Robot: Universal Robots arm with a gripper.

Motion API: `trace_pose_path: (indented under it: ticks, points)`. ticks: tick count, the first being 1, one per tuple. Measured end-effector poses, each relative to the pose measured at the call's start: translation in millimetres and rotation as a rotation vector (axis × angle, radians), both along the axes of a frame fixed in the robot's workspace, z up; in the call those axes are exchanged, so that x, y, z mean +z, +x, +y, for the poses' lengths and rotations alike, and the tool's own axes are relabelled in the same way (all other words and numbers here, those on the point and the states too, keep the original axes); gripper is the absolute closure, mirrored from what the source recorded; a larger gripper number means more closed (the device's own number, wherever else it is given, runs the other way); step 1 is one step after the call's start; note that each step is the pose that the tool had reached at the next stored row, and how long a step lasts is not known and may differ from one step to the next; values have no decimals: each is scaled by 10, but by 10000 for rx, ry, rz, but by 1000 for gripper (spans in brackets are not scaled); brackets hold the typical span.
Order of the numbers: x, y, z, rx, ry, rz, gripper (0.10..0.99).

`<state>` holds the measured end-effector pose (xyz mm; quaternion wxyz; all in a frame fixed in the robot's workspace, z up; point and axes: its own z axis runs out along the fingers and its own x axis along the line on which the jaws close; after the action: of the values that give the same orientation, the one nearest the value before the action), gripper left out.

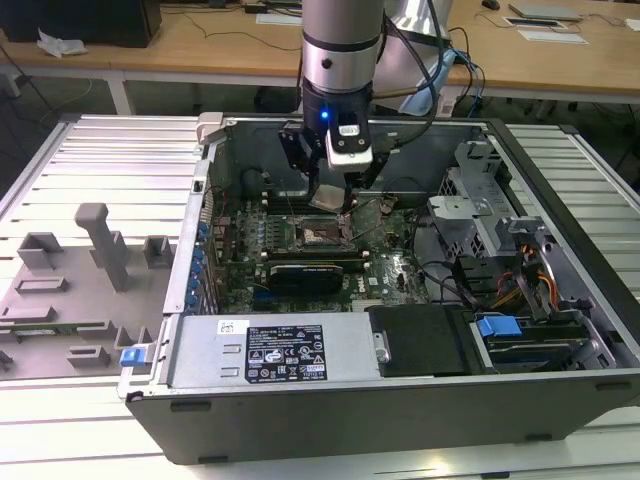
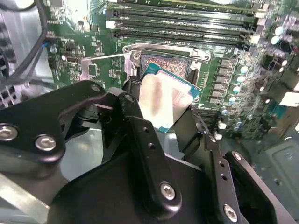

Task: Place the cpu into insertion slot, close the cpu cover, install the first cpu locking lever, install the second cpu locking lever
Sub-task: 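Place the cpu into insertion slot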

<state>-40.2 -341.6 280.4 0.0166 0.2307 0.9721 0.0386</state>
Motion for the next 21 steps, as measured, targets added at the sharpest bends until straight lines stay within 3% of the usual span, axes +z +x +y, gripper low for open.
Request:
trace_pose_path:
  ticks: [1,3,8,12,19,21]
  points:
    - [-2,0,0,-150,0,0,549]
    - [-10,0,0,-1067,1,1,549]
    - [-20,0,0,-2156,-5,-1,549]
    - [-29,0,0,-3346,-17,-1,549]
    - [-36,0,0,-4346,-44,-5,549]
    - [-41,0,0,-5003,-53,-5,549]
